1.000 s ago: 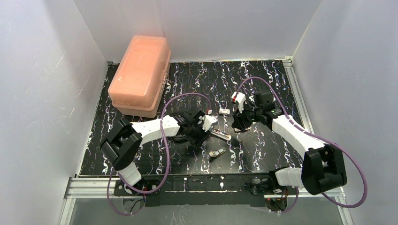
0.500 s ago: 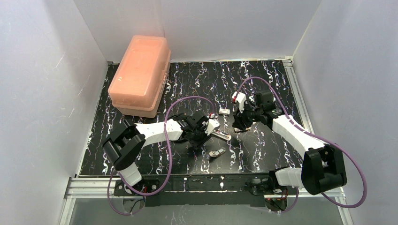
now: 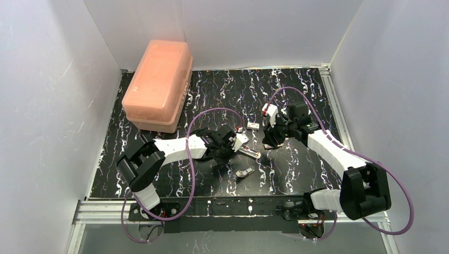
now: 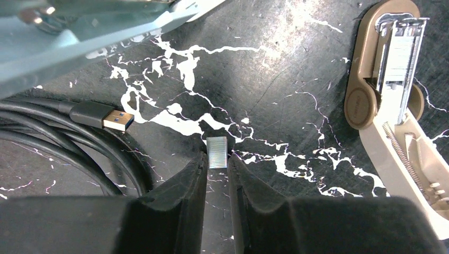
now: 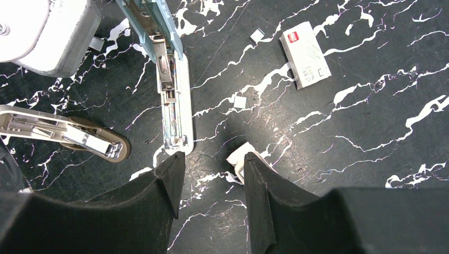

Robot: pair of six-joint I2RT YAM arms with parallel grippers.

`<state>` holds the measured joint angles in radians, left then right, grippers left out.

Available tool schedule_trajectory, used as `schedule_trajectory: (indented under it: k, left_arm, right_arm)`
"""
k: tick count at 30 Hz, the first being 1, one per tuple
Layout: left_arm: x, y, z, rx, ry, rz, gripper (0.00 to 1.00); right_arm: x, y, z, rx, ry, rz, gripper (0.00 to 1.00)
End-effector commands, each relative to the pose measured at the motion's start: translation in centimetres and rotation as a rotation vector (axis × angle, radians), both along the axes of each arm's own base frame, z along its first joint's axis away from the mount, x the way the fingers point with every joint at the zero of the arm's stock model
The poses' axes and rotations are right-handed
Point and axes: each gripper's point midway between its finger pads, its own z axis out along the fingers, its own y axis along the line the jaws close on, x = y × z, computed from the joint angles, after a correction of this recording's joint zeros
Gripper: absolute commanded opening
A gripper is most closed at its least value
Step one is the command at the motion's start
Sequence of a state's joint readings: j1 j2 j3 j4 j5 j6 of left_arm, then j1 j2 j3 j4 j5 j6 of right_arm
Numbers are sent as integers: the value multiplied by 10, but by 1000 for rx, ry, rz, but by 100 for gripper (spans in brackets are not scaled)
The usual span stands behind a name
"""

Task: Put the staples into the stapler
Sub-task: Pick up the staple from the center of the board.

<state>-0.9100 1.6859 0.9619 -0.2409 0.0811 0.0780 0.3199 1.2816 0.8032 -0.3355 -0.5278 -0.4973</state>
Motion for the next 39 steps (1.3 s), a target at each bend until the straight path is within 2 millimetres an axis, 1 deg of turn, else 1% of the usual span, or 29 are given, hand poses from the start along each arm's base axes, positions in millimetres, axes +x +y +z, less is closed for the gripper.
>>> schedule_trajectory:
  k: [1, 5, 12, 14, 16, 19, 22, 27, 31, 34, 36, 39]
  left_arm:
    - [-9, 15, -18, 79, 37, -2, 17]
    - [-7, 12, -8, 56, 18, -23, 13]
    - [-11, -1, 29, -66, 26, -112, 12]
    - [-12, -2, 37, -86, 38, -135, 11]
    - [-12, -2, 46, -114, 53, -156, 11]
    - [-12, -1, 60, -166, 79, -176, 11]
    - [-13, 0, 79, -236, 122, -195, 11]
    - [-23, -5, 125, -396, 232, -256, 11]
    - [-35, -9, 171, -523, 329, -322, 12]
    - [-43, -12, 202, -598, 392, -354, 12]
    - [-48, -15, 219, -641, 429, -370, 12]
    - [-53, -20, 238, -689, 485, -385, 12]
  right_arm:
    - [3, 3, 12, 33, -45, 13, 53]
    - [1, 7, 20, 56, -51, 39, 53]
    - [-8, 17, 44, 98, -67, 147, 53]
    - [-9, 19, 53, 105, -74, 175, 53]
    - [-9, 22, 67, 118, -92, 204, 53]
    - [-13, 27, 83, 141, -97, 243, 52]
    - [-18, 31, 98, 165, -110, 280, 52]
    - [-31, 42, 122, 222, -128, 374, 50]
    - [-44, 51, 144, 254, -178, 476, 49]
    - [-55, 57, 154, 253, -225, 556, 49]
    - [-62, 60, 160, 246, -260, 602, 49]
    - [-71, 66, 167, 219, -327, 660, 48]
